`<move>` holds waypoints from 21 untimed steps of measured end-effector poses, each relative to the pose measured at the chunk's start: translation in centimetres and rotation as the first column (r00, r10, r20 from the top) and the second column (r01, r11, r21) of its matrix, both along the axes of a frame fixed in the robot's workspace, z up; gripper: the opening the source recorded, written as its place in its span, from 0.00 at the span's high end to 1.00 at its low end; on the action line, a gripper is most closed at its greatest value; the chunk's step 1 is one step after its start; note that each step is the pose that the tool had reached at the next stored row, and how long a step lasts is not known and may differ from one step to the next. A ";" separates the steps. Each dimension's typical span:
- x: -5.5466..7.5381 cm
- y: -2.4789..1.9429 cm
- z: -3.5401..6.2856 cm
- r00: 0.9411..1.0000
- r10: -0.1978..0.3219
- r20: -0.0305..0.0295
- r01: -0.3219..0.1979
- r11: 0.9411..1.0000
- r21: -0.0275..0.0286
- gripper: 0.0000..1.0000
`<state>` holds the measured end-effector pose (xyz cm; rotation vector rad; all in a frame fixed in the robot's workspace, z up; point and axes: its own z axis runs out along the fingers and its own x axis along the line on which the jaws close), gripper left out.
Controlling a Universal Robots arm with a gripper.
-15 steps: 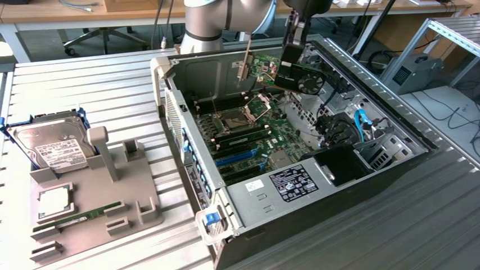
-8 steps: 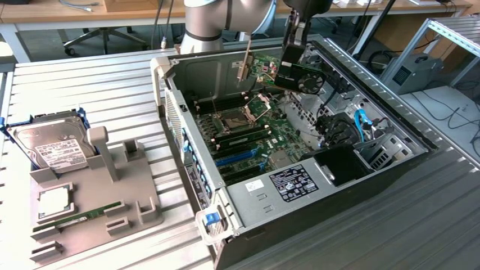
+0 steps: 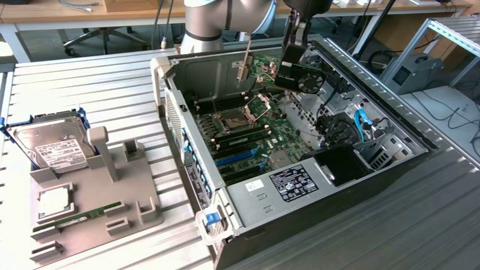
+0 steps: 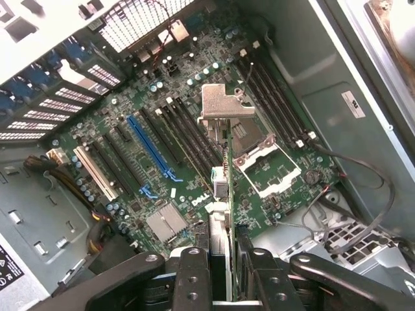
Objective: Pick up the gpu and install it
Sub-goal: 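Insert the gpu into the slot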
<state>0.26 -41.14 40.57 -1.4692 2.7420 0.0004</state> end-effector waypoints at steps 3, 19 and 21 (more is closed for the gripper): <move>0.0 0.00 0.00 1.000 0.007 0.000 -0.007 1.000 0.000 0.73; 0.0 0.00 0.00 0.999 0.052 0.000 -0.052 0.999 0.000 0.73; 0.0 0.00 0.00 0.998 0.058 0.000 -0.058 0.998 0.000 0.73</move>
